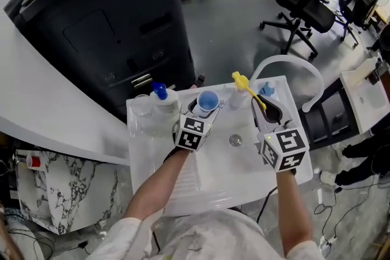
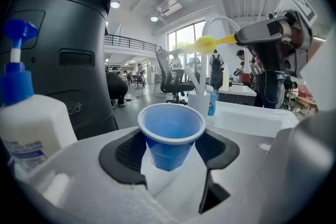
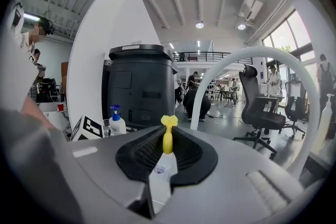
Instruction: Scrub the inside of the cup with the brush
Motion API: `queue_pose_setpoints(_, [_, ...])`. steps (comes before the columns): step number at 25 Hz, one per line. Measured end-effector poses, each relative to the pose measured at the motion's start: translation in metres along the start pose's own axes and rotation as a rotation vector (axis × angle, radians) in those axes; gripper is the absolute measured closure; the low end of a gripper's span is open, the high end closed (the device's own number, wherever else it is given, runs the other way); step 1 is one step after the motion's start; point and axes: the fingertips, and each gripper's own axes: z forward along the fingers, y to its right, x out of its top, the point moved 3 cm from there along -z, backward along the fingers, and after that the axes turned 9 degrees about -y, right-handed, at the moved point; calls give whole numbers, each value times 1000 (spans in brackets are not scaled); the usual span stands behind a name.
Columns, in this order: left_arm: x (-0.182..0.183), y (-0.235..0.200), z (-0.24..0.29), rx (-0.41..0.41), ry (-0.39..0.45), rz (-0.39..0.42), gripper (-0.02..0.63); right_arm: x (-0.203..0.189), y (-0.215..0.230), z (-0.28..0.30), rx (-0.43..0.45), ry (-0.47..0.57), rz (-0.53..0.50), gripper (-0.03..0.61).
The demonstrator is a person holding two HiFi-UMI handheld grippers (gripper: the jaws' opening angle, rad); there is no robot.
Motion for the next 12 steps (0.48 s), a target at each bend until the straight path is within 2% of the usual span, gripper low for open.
queue_pose_setpoints(12, [33, 20, -56, 56, 44, 39, 319, 7, 1, -27, 92, 44, -38, 543])
